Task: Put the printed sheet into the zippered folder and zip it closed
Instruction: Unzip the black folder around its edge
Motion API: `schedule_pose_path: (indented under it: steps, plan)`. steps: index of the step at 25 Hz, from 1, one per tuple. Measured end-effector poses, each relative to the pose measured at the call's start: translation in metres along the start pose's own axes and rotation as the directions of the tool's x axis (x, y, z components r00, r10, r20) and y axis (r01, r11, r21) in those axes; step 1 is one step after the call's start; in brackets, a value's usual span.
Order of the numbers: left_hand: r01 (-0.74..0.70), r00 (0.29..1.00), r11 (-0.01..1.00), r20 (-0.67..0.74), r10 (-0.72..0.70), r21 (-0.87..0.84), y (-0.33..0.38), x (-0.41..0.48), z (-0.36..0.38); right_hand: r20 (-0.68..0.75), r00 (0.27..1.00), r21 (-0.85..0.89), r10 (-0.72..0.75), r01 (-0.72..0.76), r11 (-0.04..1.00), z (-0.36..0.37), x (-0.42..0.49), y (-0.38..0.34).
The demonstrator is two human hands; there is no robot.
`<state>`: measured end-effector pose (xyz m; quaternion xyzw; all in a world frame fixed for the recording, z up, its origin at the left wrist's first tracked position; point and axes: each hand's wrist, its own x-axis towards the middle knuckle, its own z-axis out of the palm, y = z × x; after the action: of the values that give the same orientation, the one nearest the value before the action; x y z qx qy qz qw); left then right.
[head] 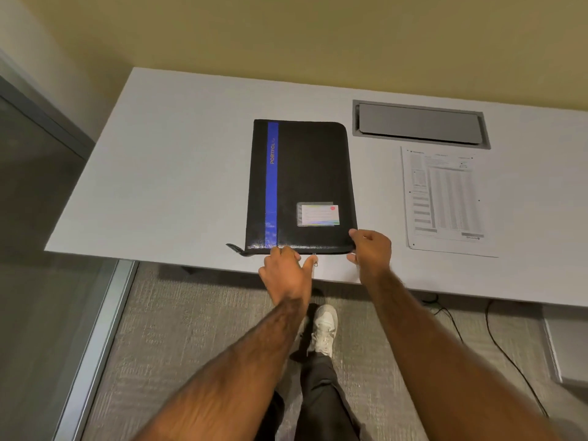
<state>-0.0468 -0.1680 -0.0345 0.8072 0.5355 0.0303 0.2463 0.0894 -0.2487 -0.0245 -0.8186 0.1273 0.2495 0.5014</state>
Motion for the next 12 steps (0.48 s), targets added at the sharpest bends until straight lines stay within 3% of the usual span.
schedule_pose_path:
  steps: [3,7,12]
  plan:
    - [0.125,0.992,0.991,-0.017,-0.126,-0.037,0.013,-0.006,0.013,0.023,0.998,-0.031,0.054,-0.053,0.998,0.002,0.002,-0.005]
    - [0.246,0.968,0.963,-0.019,-0.250,-0.108,0.026,-0.013,0.027,0.046,0.999,-0.240,0.002,0.009,0.971,0.003,0.009,-0.004]
    - [0.220,0.974,0.973,-0.045,-0.223,-0.076,0.019,-0.011,0.021,0.071,0.997,-0.154,0.026,-0.015,0.988,0.000,0.013,-0.007]
